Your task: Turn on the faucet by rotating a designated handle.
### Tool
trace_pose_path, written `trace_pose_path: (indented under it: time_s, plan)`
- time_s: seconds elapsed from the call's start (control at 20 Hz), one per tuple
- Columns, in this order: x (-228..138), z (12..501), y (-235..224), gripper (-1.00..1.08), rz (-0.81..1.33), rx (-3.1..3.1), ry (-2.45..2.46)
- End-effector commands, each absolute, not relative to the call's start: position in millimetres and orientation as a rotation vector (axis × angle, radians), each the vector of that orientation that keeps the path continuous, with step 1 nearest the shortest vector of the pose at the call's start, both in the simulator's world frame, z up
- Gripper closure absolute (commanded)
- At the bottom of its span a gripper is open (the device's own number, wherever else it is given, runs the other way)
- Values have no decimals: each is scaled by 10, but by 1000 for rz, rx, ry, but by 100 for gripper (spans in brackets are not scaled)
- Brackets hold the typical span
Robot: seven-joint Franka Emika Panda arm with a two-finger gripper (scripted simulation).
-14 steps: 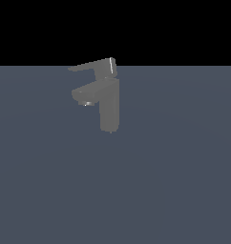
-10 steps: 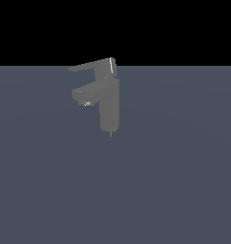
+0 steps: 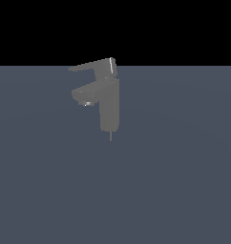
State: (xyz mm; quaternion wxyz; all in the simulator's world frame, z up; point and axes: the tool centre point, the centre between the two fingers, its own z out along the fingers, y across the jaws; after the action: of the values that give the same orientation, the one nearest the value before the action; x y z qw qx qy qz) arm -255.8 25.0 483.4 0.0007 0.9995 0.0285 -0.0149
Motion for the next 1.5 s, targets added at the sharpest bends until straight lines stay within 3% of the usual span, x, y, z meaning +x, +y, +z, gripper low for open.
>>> trace_pose_path:
  time_s: [0.0,0.65,1.45]
  plan:
    - [-2546,4835,251,108,-48,3140,80]
    - [-2214,4869,314,108,-77,3163,-160]
    - [-1357,4770,470,108,-170,3103,-775]
